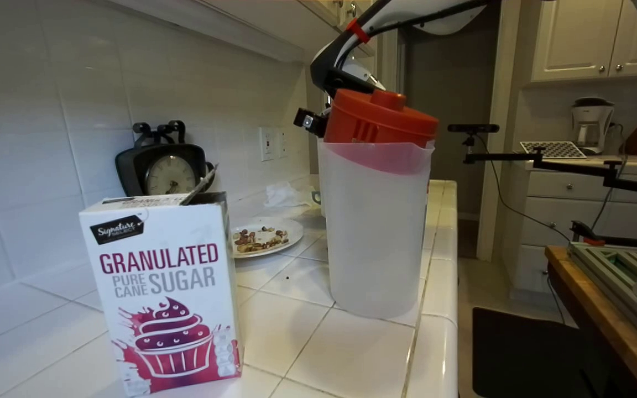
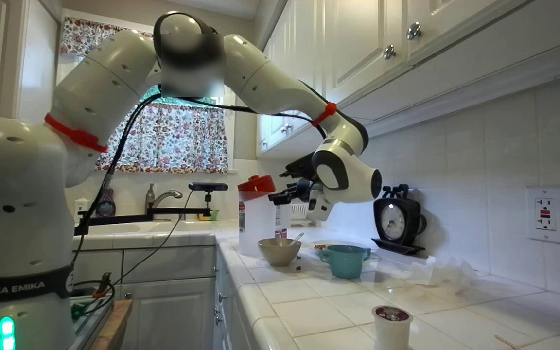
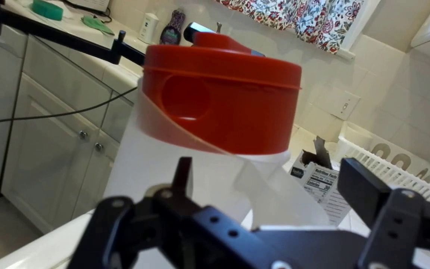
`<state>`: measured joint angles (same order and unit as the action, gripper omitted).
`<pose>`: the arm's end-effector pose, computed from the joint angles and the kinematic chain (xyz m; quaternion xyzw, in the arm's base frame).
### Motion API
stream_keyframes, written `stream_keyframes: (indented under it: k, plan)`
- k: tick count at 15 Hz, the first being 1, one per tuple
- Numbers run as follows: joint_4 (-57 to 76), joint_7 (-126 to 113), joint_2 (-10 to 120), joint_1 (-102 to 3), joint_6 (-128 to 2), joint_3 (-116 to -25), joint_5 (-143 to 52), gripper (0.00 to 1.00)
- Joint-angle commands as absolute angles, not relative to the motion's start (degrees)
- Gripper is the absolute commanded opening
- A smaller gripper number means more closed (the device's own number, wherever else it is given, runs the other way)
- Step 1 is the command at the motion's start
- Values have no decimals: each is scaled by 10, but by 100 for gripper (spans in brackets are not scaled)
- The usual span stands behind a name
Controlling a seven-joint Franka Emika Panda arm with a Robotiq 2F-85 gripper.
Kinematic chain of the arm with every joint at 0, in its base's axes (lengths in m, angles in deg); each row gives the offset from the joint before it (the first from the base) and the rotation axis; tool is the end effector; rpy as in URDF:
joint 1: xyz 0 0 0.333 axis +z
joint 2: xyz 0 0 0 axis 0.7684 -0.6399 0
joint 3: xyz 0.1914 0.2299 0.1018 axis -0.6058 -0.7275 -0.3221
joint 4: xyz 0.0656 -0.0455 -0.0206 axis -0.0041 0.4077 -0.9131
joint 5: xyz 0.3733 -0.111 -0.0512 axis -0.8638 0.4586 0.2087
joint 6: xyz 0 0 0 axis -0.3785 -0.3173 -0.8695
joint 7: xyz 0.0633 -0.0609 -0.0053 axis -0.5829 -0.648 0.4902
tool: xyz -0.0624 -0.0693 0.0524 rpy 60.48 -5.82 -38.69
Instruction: Move the jug to the right.
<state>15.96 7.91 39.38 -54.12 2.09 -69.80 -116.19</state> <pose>0.5953 0.0365 0.2982 -0.6829 0.2739 0.4639 0.4933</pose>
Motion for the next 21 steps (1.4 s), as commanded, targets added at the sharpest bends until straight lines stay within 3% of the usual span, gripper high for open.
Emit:
stream_keyframes:
  k: [1,17,21]
  plan:
    - [103,89,382,-538,41,-709,-1166,100]
    - [19,237,275,-551,141,-705,-1156,100]
    - [18,255,259,-547,157,-703,-1153,95]
